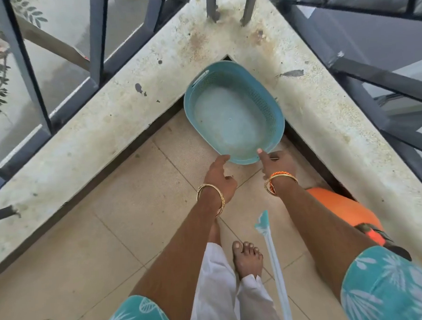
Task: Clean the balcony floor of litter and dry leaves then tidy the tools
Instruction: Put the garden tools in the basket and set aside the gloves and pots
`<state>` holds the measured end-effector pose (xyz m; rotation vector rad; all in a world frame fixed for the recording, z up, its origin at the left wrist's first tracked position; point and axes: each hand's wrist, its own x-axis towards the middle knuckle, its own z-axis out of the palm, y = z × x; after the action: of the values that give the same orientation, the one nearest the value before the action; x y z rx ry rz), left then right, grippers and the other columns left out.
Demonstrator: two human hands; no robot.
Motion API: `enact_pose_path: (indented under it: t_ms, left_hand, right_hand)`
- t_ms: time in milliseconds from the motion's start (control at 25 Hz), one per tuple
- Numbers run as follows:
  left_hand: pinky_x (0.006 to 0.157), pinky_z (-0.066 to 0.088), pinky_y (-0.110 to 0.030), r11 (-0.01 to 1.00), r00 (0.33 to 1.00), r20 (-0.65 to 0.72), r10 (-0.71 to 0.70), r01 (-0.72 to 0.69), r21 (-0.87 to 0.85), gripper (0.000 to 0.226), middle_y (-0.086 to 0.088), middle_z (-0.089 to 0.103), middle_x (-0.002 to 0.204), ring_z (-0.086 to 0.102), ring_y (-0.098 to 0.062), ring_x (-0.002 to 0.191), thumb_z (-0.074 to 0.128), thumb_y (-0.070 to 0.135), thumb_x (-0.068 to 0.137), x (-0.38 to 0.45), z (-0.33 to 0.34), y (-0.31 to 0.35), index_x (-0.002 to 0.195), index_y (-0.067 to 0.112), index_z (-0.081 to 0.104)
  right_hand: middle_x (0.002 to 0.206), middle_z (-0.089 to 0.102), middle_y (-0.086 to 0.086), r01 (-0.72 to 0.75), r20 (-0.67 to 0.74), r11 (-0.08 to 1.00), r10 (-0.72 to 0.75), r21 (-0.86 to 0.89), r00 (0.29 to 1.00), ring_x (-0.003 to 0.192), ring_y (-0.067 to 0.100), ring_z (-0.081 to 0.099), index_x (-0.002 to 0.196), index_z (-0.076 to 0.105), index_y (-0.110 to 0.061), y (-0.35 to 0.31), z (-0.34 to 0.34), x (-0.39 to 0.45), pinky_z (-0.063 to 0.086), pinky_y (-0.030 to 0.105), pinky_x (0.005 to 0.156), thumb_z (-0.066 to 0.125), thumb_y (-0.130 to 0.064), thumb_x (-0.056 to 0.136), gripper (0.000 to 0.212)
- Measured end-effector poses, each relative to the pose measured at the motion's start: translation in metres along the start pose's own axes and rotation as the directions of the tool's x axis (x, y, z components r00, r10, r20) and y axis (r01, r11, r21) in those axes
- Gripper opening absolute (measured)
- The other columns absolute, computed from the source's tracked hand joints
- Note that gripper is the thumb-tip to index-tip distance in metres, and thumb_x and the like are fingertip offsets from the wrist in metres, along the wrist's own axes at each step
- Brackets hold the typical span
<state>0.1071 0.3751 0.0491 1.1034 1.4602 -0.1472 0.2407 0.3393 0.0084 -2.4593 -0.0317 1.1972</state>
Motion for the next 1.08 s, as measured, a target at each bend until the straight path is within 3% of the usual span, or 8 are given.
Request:
enact_pose_path:
  t_ms: [80,160,320,480,640,760,960,1080]
  left_hand:
    - [0.099,0.042,-0.033,0.963,0.992,-0.080,0.094,-0.070,0.261,0.052,-0.006,0.043,0.138,0.043,-0.024,0.125,0.045,0.000,0.088,-0.011,-0.012,-0.007,0.137,0.017,0.043]
    - [0.098,0.043,-0.037,0.895,0.980,-0.145,0.136,-0.058,0.443,0.050,-0.007,0.041,0.138,0.041,-0.025,0.124,0.047,0.005,0.088,-0.025,-0.025,-0.006,0.137,0.015,0.042]
    - [0.097,0.041,-0.038,0.781,0.980,-0.162,0.115,0.012,0.625,0.052,-0.007,0.034,0.144,0.035,-0.026,0.128,0.049,0.015,0.089,-0.071,-0.050,-0.006,0.139,0.015,0.036]
    - [0.099,0.036,-0.039,0.668,0.984,-0.143,0.104,0.037,0.743,0.053,-0.008,0.029,0.146,0.031,-0.027,0.132,0.052,0.031,0.090,-0.129,-0.061,-0.020,0.138,0.016,0.034]
    - [0.102,0.035,-0.038,0.828,0.952,-0.305,0.028,0.149,0.540,0.054,-0.006,0.030,0.146,0.030,-0.025,0.133,0.051,0.032,0.091,-0.187,-0.067,-0.050,0.139,0.016,0.034]
    - [0.102,0.035,-0.037,0.893,0.905,-0.423,-0.041,0.223,0.391,0.055,-0.007,0.029,0.148,0.030,-0.025,0.133,0.051,0.028,0.089,-0.229,-0.068,-0.080,0.140,0.016,0.033]
    - [0.107,0.030,-0.037,0.933,0.862,-0.472,-0.187,0.307,0.191,0.056,-0.009,0.019,0.154,0.021,-0.026,0.140,0.041,0.024,0.095,-0.302,-0.071,-0.138,0.147,0.013,0.024]
    - [0.105,0.032,-0.036,0.932,0.813,-0.510,-0.282,0.357,0.054,0.055,-0.008,0.020,0.153,0.024,-0.025,0.139,0.041,0.025,0.096,-0.339,-0.071,-0.182,0.147,0.013,0.024]
  right_hand:
    - [0.112,0.057,0.013,0.112,-0.148,0.976,-0.140,-0.184,0.979,0.099,0.029,0.057,0.108,0.055,-0.008,-0.002,-0.011,-0.017,0.039,0.029,0.079,0.057,-0.046,0.087,0.043]
    - [0.113,0.051,0.016,0.272,-0.171,0.924,-0.324,-0.270,0.930,0.097,0.031,0.054,0.107,0.054,-0.005,-0.008,-0.021,-0.039,0.033,0.029,0.074,0.053,-0.035,0.091,0.034]
    - [0.104,0.051,0.020,0.640,0.072,0.664,-0.670,-0.387,0.739,0.092,0.034,0.054,0.097,0.059,-0.001,-0.018,-0.032,-0.090,0.042,0.033,0.072,0.056,-0.011,0.085,0.016]
    - [0.094,0.053,0.021,0.833,0.294,0.335,-0.823,-0.441,0.486,0.087,0.037,0.054,0.092,0.060,0.000,-0.029,-0.046,-0.143,0.049,0.039,0.066,0.057,-0.001,0.075,0.017]
    - [0.084,0.056,0.016,0.893,0.438,0.068,-0.853,-0.446,0.283,0.075,0.036,0.055,0.086,0.061,-0.003,-0.028,-0.051,-0.189,0.046,0.037,0.061,0.054,-0.005,0.069,0.019]
    - [0.084,0.059,0.016,0.896,0.492,-0.006,-0.838,-0.443,0.238,0.075,0.037,0.056,0.088,0.062,-0.005,-0.015,-0.048,-0.220,0.048,0.040,0.062,0.050,-0.009,0.068,0.024]
    - [0.100,0.063,0.016,0.940,0.666,-0.076,-0.725,-0.332,0.176,0.089,0.037,0.057,0.101,0.063,-0.002,0.018,-0.023,-0.289,0.051,0.041,0.078,0.038,-0.020,0.077,0.039]
    - [0.097,0.064,0.014,0.952,0.772,-0.173,-0.630,-0.251,0.089,0.087,0.035,0.058,0.097,0.065,-0.003,0.041,-0.001,-0.336,0.050,0.037,0.076,0.039,-0.020,0.079,0.036]
